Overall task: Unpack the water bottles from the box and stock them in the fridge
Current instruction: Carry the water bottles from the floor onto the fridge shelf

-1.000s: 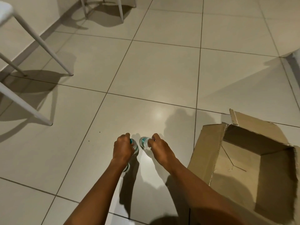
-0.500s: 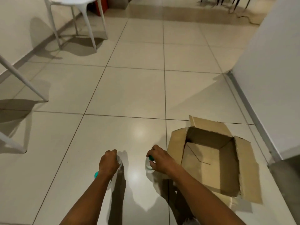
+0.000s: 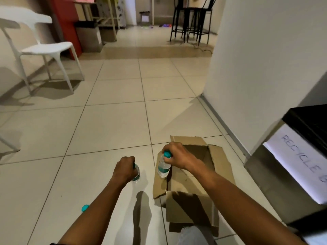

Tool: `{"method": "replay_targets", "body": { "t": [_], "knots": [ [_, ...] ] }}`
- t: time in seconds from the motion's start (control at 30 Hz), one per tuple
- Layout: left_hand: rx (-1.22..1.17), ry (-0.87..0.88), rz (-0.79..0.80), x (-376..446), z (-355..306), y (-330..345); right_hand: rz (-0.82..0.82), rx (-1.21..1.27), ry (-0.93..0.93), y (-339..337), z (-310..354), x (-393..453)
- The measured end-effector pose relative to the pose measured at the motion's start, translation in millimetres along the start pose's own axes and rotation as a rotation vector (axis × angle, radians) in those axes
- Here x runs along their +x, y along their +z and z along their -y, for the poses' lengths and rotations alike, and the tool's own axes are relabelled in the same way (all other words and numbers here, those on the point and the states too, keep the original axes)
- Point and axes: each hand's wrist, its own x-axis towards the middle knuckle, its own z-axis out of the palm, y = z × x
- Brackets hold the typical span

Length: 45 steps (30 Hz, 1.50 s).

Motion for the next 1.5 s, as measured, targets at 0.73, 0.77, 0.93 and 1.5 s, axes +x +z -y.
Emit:
{"method": "replay_targets", "body": {
  "t": [0.73, 0.77, 0.93, 1.5],
  "knots": [
    [0.045, 0.902, 0.062, -52.9, -326.5, -64.9, -0.338, -0.056, 0.596, -188.7, -103.6, -244.1],
    [0.054, 0.955, 0.073, -57.9, -341.3, -66.7, -0.351, -0.044, 0.612, -196.2, -106.6, -257.7],
    [0.071, 1.2, 0.138, -93.2, -415.6, -76.3, -0.387, 0.029, 0.736, -231.9, -118.6, -329.4],
    [0.129, 1.631, 0.192, -231.1, -614.0, -101.3, -0.54, 0.009, 1.084, -326.4, -107.7, -541.3]
  ]
}}
